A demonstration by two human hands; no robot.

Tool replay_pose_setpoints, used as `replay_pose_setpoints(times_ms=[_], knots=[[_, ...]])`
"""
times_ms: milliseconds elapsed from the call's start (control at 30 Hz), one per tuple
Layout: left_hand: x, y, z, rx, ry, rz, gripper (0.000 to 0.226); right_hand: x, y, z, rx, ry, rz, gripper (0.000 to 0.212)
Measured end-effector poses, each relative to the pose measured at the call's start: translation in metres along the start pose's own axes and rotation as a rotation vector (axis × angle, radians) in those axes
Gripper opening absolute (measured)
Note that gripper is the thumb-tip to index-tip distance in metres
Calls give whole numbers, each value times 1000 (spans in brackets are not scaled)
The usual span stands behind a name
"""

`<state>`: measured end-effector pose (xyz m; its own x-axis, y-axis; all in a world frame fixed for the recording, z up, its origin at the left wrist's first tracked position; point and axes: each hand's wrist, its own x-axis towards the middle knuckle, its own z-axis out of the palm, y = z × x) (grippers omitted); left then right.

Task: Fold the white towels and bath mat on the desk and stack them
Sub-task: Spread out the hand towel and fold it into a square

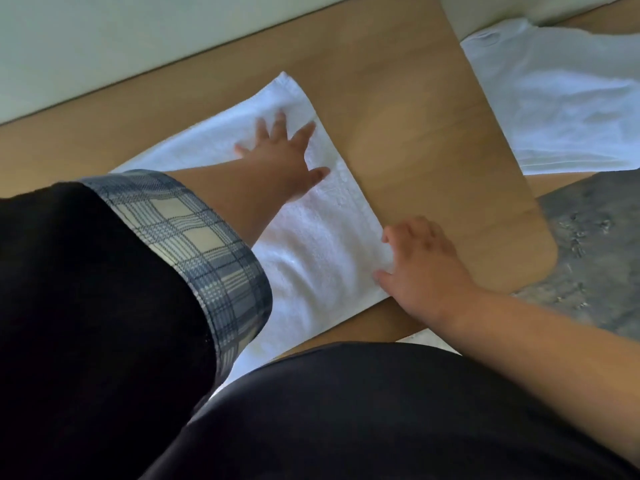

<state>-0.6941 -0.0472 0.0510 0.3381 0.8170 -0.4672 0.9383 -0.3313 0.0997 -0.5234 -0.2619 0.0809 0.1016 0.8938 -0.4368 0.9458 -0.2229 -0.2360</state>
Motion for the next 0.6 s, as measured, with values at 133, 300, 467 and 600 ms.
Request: replay_pose_setpoints(times_ms=[133,300,467,600], knots=[[-15,-10,-4,-38,34,84,85,20,-38,-13,38,-78,-340,38],[-83,-35,5,-175,52,58,77,40,-59,-19,-46,-329,-258,10],[-148,-103,18,-254,16,-70,69,53,-119,-12,-61,-223,-365,24],[-201,-180,15,-303,103,-185,63,57,-208,-1,-16,-241,-510,36]])
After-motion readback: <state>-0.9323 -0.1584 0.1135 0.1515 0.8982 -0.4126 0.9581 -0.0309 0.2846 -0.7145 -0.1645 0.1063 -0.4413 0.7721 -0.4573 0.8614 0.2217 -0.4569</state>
